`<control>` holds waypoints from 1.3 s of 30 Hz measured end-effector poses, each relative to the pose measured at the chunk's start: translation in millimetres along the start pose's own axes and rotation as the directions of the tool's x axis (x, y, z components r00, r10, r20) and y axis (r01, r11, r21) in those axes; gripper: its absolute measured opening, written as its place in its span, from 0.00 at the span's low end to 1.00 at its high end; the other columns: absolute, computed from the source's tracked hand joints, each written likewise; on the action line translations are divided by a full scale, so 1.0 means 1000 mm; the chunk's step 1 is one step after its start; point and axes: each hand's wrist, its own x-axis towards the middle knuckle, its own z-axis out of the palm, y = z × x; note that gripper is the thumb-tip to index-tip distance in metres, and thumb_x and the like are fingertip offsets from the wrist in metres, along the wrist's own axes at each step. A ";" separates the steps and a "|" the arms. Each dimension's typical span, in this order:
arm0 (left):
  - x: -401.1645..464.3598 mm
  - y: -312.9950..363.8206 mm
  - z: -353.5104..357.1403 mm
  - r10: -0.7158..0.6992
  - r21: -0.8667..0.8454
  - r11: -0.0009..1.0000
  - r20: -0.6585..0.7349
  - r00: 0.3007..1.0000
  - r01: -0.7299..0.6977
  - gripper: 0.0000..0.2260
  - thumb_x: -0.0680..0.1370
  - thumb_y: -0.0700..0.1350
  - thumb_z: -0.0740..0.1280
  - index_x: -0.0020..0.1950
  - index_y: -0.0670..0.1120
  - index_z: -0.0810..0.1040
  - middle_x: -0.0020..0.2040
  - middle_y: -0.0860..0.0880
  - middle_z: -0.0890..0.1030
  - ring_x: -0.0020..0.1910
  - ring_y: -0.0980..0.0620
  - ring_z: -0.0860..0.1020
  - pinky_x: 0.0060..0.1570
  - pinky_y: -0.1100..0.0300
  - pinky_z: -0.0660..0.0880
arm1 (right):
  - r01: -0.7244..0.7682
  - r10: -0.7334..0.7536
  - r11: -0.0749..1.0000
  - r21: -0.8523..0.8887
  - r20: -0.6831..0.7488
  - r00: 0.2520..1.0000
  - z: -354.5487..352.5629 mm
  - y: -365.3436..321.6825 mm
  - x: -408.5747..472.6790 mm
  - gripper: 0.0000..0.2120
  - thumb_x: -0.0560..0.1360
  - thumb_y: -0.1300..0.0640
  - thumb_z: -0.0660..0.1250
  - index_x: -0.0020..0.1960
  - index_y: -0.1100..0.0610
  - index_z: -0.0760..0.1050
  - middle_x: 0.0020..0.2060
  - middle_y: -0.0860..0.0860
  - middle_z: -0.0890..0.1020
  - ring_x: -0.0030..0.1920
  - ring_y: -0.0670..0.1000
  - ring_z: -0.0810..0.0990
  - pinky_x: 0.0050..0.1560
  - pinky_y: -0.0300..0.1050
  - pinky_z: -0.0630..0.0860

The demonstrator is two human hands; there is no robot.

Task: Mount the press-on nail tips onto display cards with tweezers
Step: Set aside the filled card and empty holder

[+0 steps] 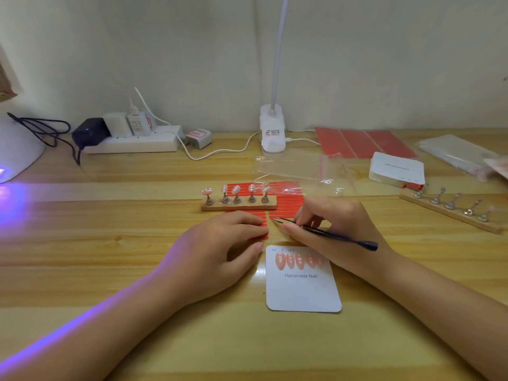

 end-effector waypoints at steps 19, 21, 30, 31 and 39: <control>-0.002 0.001 -0.002 0.012 0.048 0.999 0.038 0.999 -0.013 0.25 0.72 0.64 0.54 0.63 0.56 0.76 0.62 0.65 0.73 0.61 0.68 0.68 0.55 0.60 0.74 | -0.372 0.482 0.860 0.349 -0.322 0.815 -0.013 -0.004 0.002 0.13 0.72 0.62 0.69 0.33 0.58 0.68 0.28 0.51 0.81 0.29 0.47 0.79 0.32 0.40 0.75; -0.002 0.002 -0.003 0.017 0.057 0.998 0.049 0.999 -0.020 0.26 0.71 0.65 0.54 0.63 0.56 0.75 0.62 0.65 0.72 0.61 0.68 0.67 0.55 0.61 0.73 | -0.370 0.561 0.795 0.481 -0.349 0.751 -0.023 0.000 0.005 0.13 0.73 0.63 0.68 0.33 0.57 0.68 0.27 0.47 0.82 0.27 0.42 0.78 0.32 0.34 0.75; 0.000 0.019 -0.008 0.121 0.091 0.989 -0.082 0.989 -0.114 0.22 0.72 0.60 0.62 0.57 0.47 0.80 0.53 0.52 0.78 0.53 0.54 0.76 0.52 0.56 0.72 | -0.196 0.899 0.270 0.943 -0.174 0.402 -0.055 0.024 0.014 0.11 0.76 0.64 0.65 0.38 0.56 0.66 0.22 0.48 0.79 0.23 0.40 0.74 0.26 0.30 0.71; 0.000 0.022 -0.008 0.133 0.127 0.984 -0.053 0.990 -0.125 0.23 0.71 0.62 0.63 0.56 0.48 0.80 0.51 0.52 0.78 0.52 0.55 0.75 0.52 0.56 0.70 | -0.192 0.904 0.241 0.951 -0.148 0.401 -0.054 0.026 0.013 0.10 0.76 0.63 0.65 0.39 0.56 0.66 0.22 0.48 0.78 0.23 0.40 0.74 0.26 0.30 0.71; 0.002 0.019 -0.003 0.044 0.070 0.996 0.121 0.992 -0.053 0.28 0.65 0.71 0.58 0.57 0.58 0.76 0.53 0.66 0.68 0.59 0.68 0.64 0.60 0.67 0.55 | -0.171 0.906 0.081 0.982 -0.001 0.422 -0.051 0.026 0.013 0.06 0.77 0.63 0.63 0.41 0.57 0.69 0.21 0.48 0.77 0.21 0.40 0.72 0.25 0.29 0.70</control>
